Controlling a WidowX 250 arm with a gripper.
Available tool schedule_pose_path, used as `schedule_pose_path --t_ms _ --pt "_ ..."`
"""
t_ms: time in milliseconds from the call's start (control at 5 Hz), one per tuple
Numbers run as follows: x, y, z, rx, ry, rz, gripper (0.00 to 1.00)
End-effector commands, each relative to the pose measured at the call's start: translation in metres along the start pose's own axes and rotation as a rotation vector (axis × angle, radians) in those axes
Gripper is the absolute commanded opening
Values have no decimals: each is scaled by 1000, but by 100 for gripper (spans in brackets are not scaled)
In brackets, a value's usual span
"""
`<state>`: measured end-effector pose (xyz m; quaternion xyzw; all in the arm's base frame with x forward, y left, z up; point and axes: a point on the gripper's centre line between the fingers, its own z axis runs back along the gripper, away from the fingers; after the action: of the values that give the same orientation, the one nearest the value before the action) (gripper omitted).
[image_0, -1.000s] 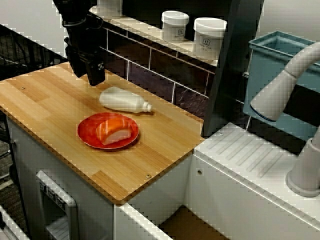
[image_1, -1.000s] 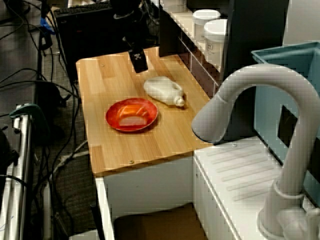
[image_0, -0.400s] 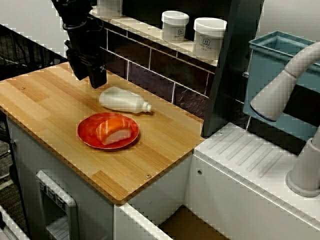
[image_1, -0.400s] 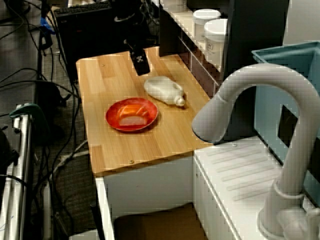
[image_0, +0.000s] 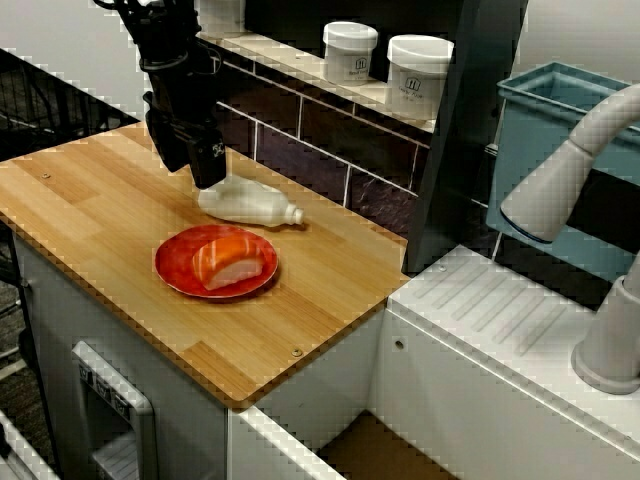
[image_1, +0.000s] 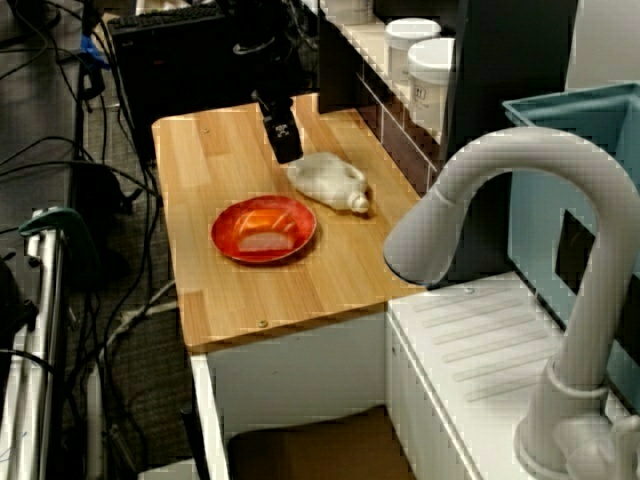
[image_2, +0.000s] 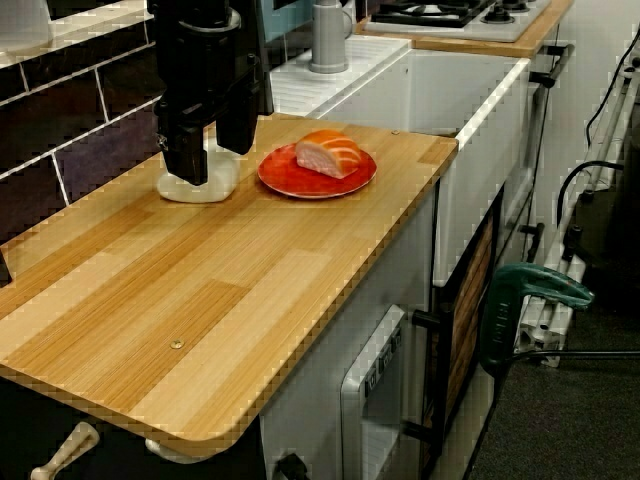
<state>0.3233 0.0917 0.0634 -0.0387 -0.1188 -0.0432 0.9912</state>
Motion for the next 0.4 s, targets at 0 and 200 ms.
schedule_pose_path --t_ms 0,200 --pt "-8 -22 32 -44 -34 -152 100" --pt "-18 -36 37 -53 -19 -210 100"
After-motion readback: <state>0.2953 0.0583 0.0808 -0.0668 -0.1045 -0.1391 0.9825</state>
